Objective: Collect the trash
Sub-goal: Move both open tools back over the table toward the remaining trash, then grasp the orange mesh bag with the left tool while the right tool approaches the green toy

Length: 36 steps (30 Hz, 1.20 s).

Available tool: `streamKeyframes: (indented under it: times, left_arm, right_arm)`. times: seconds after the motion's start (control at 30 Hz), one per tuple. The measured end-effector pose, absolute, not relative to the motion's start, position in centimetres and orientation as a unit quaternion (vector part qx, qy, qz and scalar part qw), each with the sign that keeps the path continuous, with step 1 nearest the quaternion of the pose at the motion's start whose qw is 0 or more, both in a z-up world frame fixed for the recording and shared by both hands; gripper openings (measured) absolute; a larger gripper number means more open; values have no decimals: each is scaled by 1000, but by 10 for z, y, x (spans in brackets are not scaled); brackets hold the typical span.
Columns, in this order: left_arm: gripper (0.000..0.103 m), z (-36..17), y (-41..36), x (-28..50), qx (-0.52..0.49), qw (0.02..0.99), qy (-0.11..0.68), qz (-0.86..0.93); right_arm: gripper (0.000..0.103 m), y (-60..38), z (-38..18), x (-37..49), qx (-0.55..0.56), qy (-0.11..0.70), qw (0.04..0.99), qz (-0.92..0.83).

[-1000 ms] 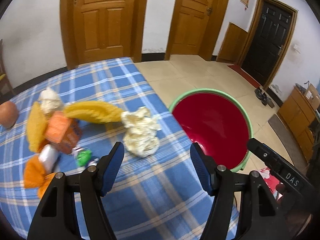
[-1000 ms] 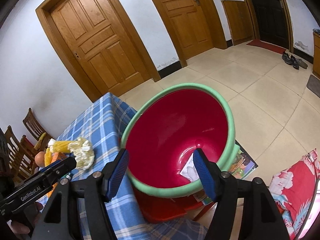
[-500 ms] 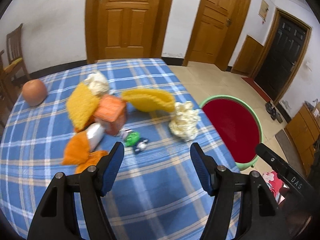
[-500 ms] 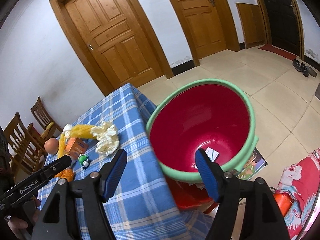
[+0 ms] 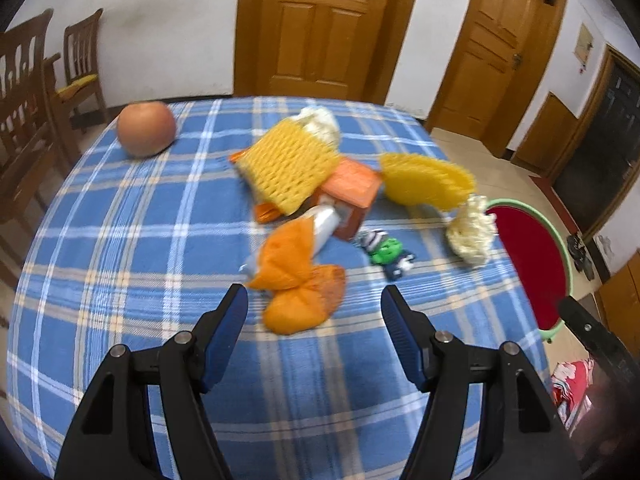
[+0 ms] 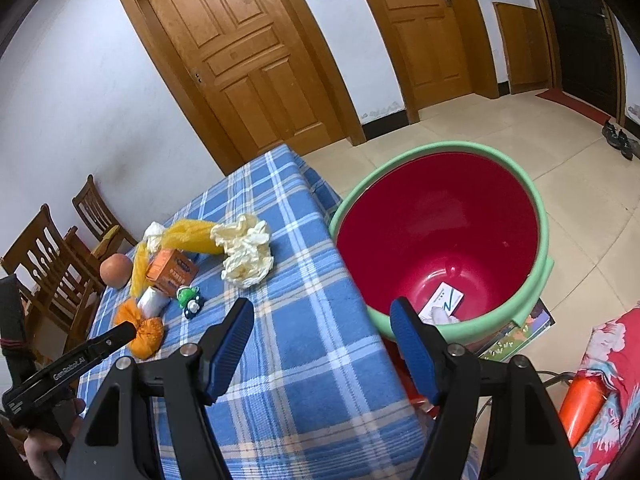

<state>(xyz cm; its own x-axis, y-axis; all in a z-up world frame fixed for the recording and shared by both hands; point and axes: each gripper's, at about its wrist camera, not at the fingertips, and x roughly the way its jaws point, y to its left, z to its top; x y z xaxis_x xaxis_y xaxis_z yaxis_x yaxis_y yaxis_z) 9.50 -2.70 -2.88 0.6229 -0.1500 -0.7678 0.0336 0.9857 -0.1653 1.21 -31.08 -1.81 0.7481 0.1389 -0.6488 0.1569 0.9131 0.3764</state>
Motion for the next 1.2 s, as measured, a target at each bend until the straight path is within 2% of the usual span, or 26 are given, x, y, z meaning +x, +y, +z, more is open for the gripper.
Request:
streamKeyframes:
  times: [0.47, 0.53, 0.6, 0.77, 0.93, 1.0, 1.2]
  left_arm:
    - [69, -62, -29, 113, -36, 890, 453, -37]
    - [65, -62, -32, 113, -27, 890, 452, -45]
    - [53, -61, -34, 111, -18, 892, 450, -51]
    - [38, -60, -37, 104, -13, 893, 445, -65]
    - [32, -56, -26, 94, -38, 891, 445, -78]
    - [26, -54, -21, 92, -42, 893, 441, -81]
    - [24, -44, -6, 85, -53, 898, 429, -87]
  right_arm:
    - [75, -303, -28, 22, 201, 373, 906, -3]
    - [75, -302, -30, 23, 201, 376, 905, -2]
    - [75, -300, -30, 24, 201, 378, 904, -1]
    - [75, -291, -28, 23, 193, 379, 905, 6]
    - [76, -280, -23, 22, 182, 377, 908, 15]
    - [76, -275, -22, 23, 178, 377, 909, 18]
    - [76, -259, -17, 28, 162, 378, 911, 33]
